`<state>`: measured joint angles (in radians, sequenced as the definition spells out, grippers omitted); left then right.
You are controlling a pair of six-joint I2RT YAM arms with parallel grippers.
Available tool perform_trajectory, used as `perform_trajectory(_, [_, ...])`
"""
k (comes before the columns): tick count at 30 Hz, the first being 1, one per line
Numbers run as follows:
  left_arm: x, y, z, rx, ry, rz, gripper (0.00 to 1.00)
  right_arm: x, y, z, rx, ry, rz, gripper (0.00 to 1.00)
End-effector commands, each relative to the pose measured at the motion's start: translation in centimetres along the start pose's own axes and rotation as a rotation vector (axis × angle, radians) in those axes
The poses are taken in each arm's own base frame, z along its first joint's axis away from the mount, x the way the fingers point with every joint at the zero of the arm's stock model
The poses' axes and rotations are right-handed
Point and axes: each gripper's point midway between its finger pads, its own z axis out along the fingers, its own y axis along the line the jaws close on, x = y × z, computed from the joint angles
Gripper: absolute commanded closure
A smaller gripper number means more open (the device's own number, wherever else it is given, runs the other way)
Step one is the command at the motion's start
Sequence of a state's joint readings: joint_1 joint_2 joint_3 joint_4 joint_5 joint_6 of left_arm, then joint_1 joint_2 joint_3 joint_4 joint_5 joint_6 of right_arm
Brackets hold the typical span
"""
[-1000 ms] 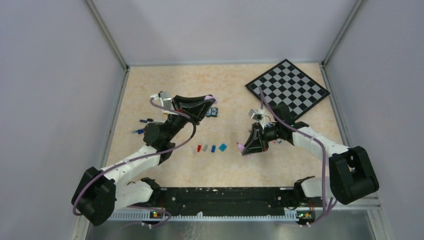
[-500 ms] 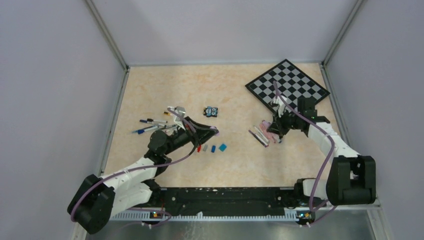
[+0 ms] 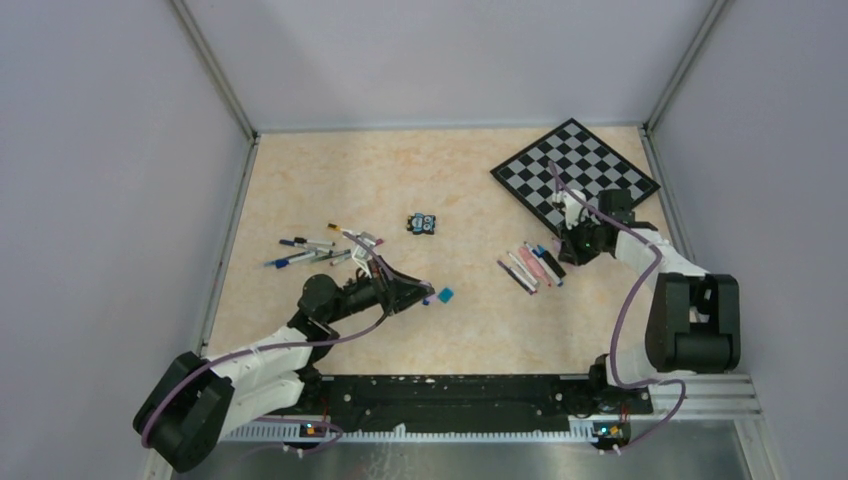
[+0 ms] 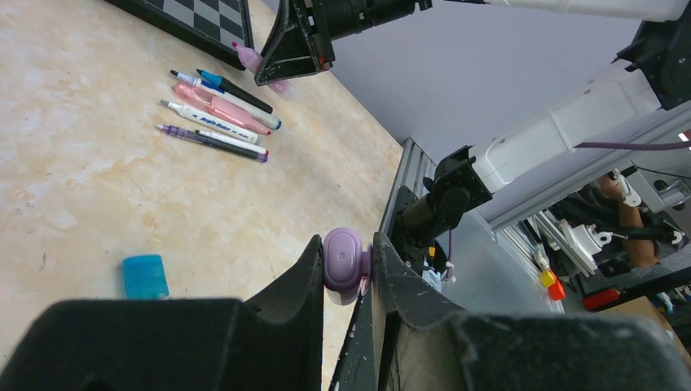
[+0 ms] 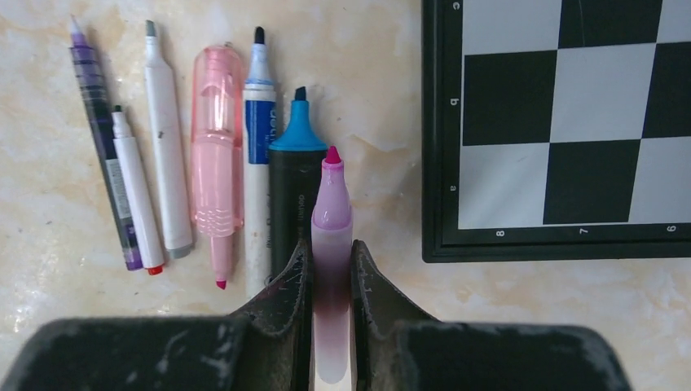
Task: Open the pen caps
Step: Place the pen at the center of the board.
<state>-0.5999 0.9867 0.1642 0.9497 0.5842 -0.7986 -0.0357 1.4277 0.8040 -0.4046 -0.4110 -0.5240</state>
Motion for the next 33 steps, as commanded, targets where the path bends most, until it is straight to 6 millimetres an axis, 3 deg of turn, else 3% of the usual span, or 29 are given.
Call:
perform_trajectory(1, [-0.2, -0.9, -0.4, 0.044, -0.021, 0.026, 1.0, -1.5, -2.8, 0.3, 0.085, 0.002, -0.002, 0.9])
perform_trajectory(6, [0.0, -0.8, -0.4, 0.042, -0.016, 0.024, 1.0, -1.2, -3.1, 1.1, 0.082, 0.03, 0.034, 0.83])
perform_trajectory(15, [0.1, -0.7, -0.3, 0.042, -0.007, 0.018, 1.0, -2.0, -1.3, 0.7, -0.009, -0.007, 0.041, 0.7])
perform_trajectory(27, [0.9, -0.6, 0.0, 0.043, 0.03, -0.009, 1.0, -4.7, 3.7, -2.0, -0.231, -0.149, 0.007, 0.72])
perform_trajectory(33, [2.2, -0.6, 1.1, 0.029, 0.087, -0.022, 1.0, -5.8, 5.5, -3.6, -0.29, -0.223, -0.034, 0.72])
